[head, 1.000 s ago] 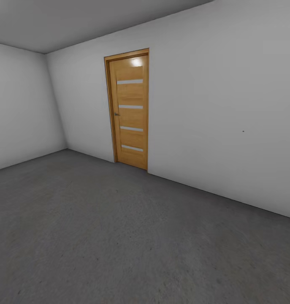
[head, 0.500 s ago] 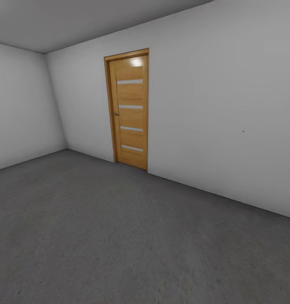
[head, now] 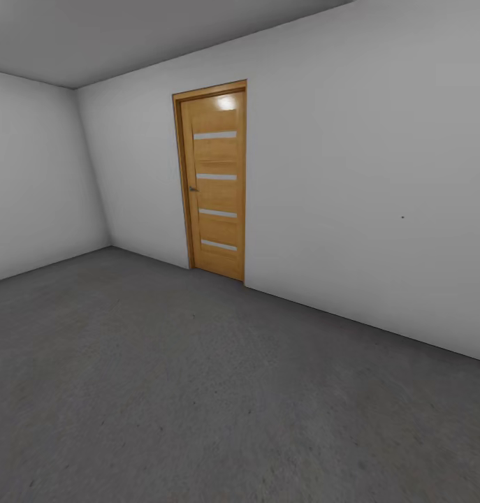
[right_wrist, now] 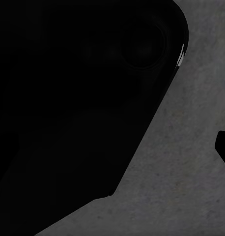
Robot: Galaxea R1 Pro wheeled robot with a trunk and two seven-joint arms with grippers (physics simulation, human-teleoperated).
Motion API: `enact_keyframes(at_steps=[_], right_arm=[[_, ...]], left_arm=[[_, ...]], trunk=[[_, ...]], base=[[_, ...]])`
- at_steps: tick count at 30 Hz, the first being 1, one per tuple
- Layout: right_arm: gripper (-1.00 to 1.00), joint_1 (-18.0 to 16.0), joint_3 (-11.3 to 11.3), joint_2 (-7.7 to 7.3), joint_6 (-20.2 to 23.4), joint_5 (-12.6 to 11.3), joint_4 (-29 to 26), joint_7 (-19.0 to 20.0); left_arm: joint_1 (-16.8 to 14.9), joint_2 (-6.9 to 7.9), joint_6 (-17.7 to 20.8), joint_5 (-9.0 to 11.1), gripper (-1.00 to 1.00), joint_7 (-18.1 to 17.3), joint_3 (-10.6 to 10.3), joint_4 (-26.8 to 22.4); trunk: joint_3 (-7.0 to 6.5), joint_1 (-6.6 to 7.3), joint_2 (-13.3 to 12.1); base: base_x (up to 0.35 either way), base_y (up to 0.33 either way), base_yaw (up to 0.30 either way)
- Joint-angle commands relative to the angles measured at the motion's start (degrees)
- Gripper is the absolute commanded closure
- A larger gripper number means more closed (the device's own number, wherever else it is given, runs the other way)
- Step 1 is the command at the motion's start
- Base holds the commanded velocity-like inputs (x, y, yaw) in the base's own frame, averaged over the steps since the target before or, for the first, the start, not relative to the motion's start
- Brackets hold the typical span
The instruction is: Move the two storage containers from the living room to the garage. In the garage, place one container on the floor and stack the other container on top of it (either order is fine).
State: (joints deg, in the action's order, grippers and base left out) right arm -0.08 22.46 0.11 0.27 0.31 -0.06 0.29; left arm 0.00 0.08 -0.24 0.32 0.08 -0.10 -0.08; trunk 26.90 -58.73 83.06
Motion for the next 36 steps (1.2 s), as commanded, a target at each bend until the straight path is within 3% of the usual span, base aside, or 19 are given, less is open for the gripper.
enact_keyframes(at_steps=[1,36], right_arm=[[-1.00,-0.01,0.18,0.00,0.03,0.03,-0.01,0.03],[-1.00,-0.01,0.18,0.00,0.03,0.03,-0.01,0.03]], left_arm=[[0.00,0.00,-0.03,0.03,-1.00,0.01,-0.02,-0.01],[0.00,0.00,-0.03,0.03,-1.00,0.01,-0.02,-0.01]], trunk=[[0.03,0.00,0.02],[0.03,0.00,0.02]], base=[[0.000,0.000,0.000],[0.000,0.000,0.000]])
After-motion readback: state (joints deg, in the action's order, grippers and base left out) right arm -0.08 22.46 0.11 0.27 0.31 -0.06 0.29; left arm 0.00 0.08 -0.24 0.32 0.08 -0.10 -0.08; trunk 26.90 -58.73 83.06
